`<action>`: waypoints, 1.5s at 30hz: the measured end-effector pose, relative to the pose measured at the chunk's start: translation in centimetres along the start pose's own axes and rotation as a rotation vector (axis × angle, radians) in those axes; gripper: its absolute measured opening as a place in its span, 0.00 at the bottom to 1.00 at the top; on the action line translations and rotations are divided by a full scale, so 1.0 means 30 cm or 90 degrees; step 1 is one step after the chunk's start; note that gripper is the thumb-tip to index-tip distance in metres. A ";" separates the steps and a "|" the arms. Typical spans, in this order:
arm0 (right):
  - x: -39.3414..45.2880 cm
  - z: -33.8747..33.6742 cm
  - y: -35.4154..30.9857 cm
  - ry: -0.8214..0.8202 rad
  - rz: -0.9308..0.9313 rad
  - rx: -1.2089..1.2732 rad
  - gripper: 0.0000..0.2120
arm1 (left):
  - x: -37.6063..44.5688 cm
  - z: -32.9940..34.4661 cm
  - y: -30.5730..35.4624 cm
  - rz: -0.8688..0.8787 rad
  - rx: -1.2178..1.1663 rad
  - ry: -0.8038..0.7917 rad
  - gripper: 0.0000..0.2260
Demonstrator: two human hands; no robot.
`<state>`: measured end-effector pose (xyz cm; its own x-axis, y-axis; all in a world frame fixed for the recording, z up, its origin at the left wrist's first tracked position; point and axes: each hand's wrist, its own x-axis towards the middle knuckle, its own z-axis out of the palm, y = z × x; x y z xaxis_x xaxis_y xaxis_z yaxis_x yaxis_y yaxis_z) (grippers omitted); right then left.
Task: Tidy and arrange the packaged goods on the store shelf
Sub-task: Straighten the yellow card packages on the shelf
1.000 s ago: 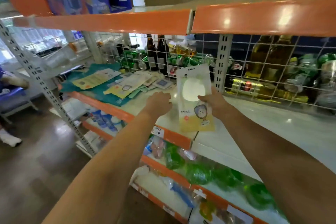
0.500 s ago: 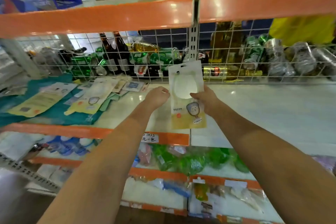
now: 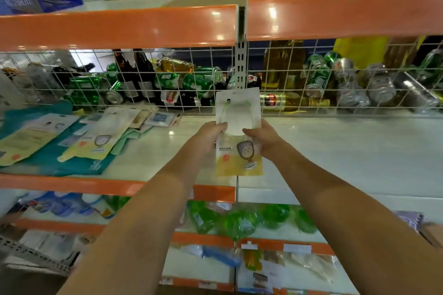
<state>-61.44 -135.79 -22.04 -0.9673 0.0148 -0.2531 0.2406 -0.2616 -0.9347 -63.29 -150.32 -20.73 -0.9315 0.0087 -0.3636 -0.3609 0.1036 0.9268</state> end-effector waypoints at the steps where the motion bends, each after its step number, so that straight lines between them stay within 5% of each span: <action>1: -0.001 -0.003 -0.007 -0.017 -0.005 -0.008 0.21 | -0.001 0.006 0.004 0.001 -0.015 0.002 0.16; 13: 0.015 -0.078 -0.068 -0.062 0.027 -0.127 0.11 | 0.010 0.030 0.031 0.027 0.006 0.105 0.17; 24: 0.043 -0.122 -0.023 0.032 0.038 -0.135 0.14 | 0.066 -0.087 -0.026 -0.030 0.065 0.158 0.18; 35: 0.058 -0.122 0.023 0.115 0.056 -0.121 0.03 | 0.175 -0.132 -0.060 -0.073 0.156 0.115 0.16; 45: 0.101 -0.103 0.045 0.160 0.059 -0.164 0.06 | 0.260 -0.131 -0.090 -0.066 0.232 0.120 0.16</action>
<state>-63.81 -133.13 -24.83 -0.8984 0.2478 -0.3626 0.3689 -0.0225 -0.9292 -69.77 -154.43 -25.70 -0.8953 -0.1986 -0.3987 -0.4450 0.4394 0.7804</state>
